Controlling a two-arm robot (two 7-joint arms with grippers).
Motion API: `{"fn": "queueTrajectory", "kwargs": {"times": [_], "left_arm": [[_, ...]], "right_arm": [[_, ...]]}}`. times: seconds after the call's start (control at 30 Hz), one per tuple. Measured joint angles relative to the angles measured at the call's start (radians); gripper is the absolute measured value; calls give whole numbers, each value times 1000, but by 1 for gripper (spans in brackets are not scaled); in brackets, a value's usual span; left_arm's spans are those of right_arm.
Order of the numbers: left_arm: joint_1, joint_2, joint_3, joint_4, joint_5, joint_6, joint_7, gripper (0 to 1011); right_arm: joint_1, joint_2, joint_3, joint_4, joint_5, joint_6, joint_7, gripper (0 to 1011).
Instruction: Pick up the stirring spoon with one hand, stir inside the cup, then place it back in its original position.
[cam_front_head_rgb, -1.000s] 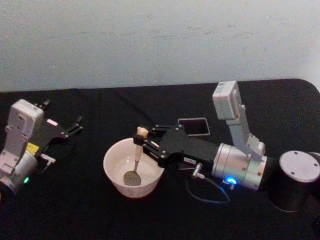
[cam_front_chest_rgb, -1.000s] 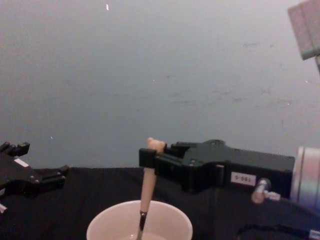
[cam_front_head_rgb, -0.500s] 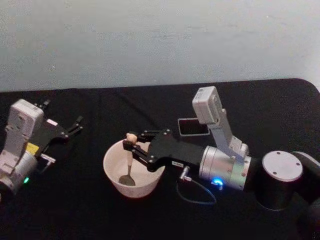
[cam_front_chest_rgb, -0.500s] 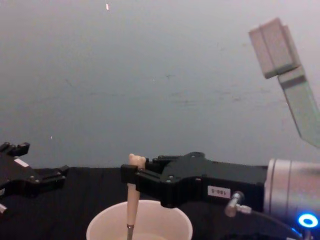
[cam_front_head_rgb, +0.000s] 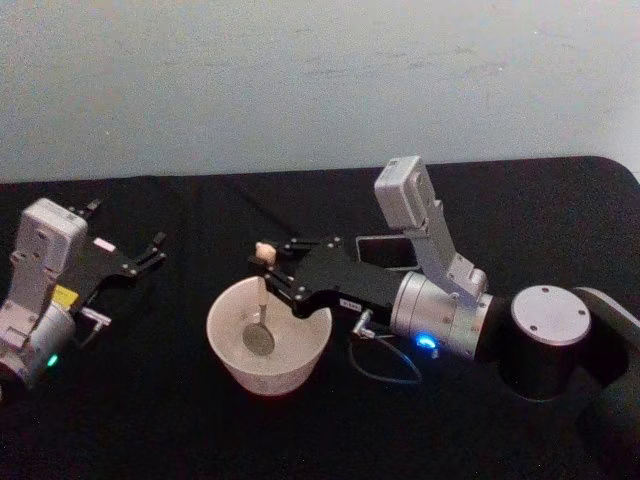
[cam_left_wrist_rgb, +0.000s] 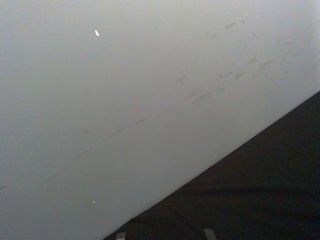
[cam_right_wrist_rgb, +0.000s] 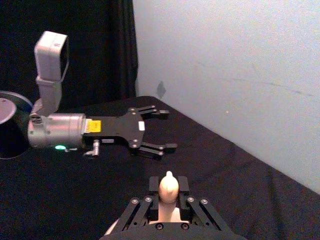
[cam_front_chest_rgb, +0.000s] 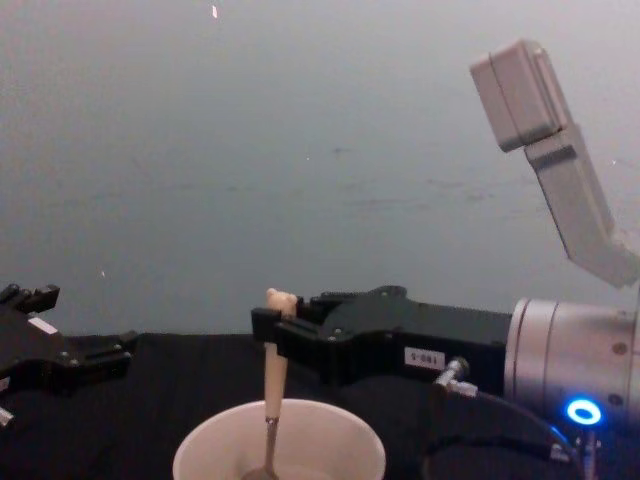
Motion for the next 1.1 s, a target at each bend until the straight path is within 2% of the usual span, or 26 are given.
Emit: {"fn": "queueTrajectory", "kwargs": {"times": [0.37,0.8,1.1], "left_arm": [[0,0,0,0,0,0,0,1001],[0,0,0,0,0,0,0,1001],[0,0,0,0,0,0,0,1001]], "right_arm": [[-4,14,30,-5,-27,-13,-10,214],[-64,86,62,-86,-40,-22,17,214],[-99,122,67,-143,-23,-24,46,214]]}}
